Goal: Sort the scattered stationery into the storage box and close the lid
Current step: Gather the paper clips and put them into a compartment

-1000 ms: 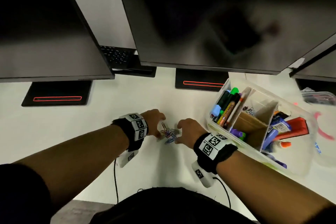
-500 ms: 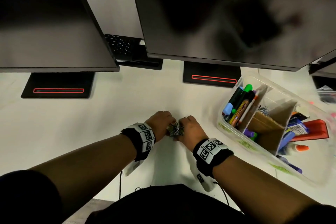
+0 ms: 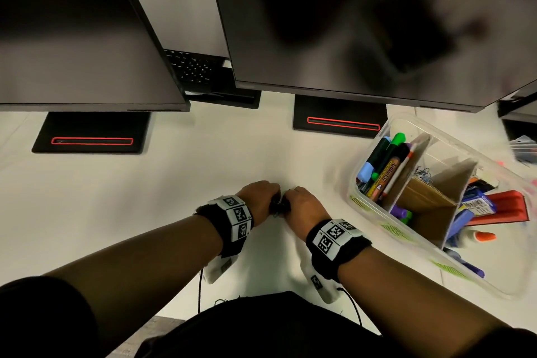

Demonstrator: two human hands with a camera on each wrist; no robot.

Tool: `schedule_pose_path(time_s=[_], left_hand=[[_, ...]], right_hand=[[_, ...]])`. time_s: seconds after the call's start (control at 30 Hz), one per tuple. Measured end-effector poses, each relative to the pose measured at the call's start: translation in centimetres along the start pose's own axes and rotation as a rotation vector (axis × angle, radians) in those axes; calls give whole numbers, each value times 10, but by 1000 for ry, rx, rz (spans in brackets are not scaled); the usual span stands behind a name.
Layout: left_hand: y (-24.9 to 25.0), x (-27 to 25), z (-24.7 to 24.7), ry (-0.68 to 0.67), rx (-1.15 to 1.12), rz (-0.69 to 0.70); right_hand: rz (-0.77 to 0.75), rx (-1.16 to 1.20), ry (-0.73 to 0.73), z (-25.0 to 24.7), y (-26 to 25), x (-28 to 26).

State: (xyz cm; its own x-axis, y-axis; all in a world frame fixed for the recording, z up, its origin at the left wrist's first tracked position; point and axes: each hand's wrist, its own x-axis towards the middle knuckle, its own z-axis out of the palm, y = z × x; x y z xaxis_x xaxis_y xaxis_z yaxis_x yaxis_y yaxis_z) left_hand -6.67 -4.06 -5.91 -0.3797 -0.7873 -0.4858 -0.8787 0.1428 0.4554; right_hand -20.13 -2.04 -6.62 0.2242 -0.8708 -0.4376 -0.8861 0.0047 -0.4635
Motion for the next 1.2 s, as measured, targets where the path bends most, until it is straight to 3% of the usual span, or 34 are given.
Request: schedule_pose_path(time_s=[0.37, 0.77, 0.97, 1.2], left_hand=[[14, 0, -20, -3, -71, -56], [73, -11, -108, 191, 11, 192], [138, 5, -120, 248, -97, 297], [215, 44, -95, 230, -154, 394]], right_hand=[[1, -42, 1, -31, -11, -10], [-4, -83, 270, -129, -33, -43], [80, -4, 392, -184, -2, -73], [236, -14, 473, -219, 65, -98]])
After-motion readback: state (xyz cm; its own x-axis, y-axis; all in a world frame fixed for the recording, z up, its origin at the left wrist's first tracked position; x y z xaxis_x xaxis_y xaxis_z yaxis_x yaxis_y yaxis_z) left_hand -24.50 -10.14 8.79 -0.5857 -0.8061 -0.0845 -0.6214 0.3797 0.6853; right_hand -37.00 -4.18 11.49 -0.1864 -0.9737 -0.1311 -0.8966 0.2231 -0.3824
